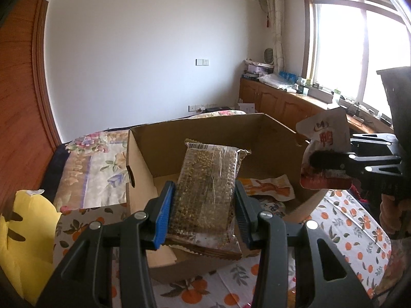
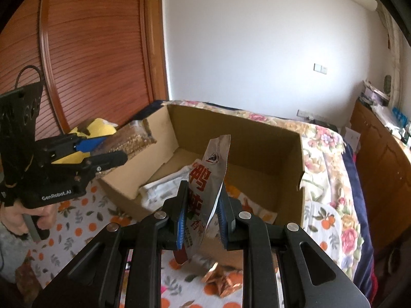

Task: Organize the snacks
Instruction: 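Carry both packets over the cardboard box and open both tools to drop them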

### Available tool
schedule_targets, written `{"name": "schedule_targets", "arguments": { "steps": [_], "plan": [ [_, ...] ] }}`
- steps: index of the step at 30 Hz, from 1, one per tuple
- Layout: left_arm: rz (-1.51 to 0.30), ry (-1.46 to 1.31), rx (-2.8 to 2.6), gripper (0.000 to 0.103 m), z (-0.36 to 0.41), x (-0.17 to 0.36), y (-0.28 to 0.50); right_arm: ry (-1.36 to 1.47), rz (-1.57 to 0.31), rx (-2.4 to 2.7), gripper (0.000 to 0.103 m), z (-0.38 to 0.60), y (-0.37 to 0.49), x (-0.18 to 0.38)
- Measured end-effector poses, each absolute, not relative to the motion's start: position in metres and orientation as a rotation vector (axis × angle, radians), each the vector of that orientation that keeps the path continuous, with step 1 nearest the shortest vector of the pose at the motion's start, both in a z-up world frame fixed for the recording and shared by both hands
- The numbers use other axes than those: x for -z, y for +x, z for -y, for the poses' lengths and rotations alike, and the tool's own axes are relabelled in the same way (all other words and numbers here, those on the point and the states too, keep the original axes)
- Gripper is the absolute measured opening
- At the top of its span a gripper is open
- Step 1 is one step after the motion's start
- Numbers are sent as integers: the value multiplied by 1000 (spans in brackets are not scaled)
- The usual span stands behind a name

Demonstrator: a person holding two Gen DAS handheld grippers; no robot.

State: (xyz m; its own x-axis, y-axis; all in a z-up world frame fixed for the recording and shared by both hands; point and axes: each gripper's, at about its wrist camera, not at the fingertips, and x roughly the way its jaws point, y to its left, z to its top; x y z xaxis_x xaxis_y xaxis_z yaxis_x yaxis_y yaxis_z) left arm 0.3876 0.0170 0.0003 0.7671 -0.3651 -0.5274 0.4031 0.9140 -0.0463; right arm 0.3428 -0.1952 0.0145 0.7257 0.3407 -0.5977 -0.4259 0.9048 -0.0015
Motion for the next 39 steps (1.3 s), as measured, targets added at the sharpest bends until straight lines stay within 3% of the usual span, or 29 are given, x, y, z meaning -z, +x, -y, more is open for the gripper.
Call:
{"name": "schedule_targets", "arguments": {
  "steps": [19,39],
  "plan": [
    [-569,85,430,48,-3,28,413,-146,-744,-393,19,183,401,39],
    [-555,87,441,53,1,18,396,-110,-777,-373,21,185,408,43]
  ]
}}
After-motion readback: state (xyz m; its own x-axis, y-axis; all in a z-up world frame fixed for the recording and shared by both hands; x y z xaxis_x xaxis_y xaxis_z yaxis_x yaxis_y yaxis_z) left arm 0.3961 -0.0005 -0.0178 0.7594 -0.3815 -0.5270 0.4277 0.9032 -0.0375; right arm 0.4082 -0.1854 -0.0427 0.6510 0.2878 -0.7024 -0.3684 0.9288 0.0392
